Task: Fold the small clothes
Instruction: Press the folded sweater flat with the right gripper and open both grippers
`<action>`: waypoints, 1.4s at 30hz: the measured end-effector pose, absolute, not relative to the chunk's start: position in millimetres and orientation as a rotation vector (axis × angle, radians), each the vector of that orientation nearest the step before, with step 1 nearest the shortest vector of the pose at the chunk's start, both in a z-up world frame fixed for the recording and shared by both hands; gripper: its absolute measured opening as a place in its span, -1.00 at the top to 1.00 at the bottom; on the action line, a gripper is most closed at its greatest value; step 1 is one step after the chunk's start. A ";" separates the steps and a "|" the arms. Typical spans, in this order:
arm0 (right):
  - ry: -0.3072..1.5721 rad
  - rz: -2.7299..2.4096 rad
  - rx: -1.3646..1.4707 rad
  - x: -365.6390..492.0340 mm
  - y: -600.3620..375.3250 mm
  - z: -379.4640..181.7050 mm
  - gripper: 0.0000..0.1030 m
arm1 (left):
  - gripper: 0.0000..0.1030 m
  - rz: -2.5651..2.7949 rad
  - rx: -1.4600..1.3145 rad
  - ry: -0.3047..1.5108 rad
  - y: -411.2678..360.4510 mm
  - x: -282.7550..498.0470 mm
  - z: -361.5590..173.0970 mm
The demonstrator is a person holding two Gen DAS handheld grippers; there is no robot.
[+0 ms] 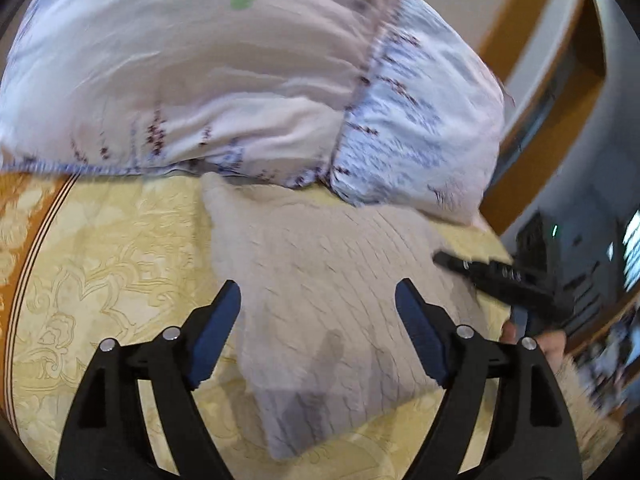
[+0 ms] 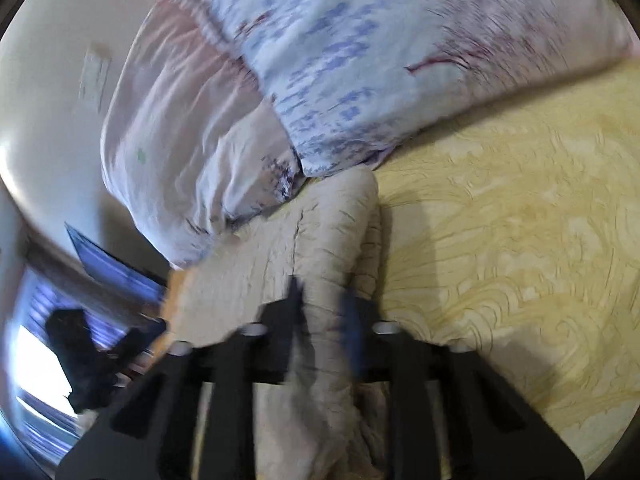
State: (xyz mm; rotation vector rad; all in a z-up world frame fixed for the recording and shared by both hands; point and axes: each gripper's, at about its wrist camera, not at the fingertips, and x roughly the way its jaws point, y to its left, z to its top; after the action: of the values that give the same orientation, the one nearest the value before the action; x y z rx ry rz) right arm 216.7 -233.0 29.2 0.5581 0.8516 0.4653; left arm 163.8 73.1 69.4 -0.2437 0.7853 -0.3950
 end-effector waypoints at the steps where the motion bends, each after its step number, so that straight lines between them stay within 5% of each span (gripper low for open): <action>1: 0.829 0.441 0.529 215.3 -231.7 32.9 0.82 | -0.54 -0.389 -0.219 0.796 67.3 163.6 67.7; 9: 0.908 0.272 0.392 227.6 -226.1 10.3 0.81 | -0.54 -0.290 -0.124 0.849 54.6 160.6 47.7; 14: 0.809 0.264 0.353 199.8 -231.2 40.0 0.41 | -0.58 -0.255 -0.129 0.854 63.6 152.7 45.0; 32: 0.814 0.228 -0.012 138.5 -158.3 24.5 0.31 | -0.71 -0.180 -0.147 0.926 67.9 142.8 5.1; 34: 0.806 0.227 -0.017 137.4 -156.9 26.4 0.22 | -0.73 -0.171 -0.142 0.910 68.0 138.9 7.6; 39: 0.772 0.196 0.089 118.5 -176.8 45.1 -0.57 | -0.79 -0.173 -0.104 0.846 68.8 115.9 19.8; 42: 0.725 0.149 0.095 104.8 -188.2 54.7 -0.75 | -0.85 -0.171 -0.116 0.827 73.0 102.1 21.1</action>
State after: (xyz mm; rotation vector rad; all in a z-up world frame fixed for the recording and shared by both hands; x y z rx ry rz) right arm 104.8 -188.2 54.7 0.0948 0.7247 0.1493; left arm 102.1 73.0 21.1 -0.1156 0.8274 -0.1711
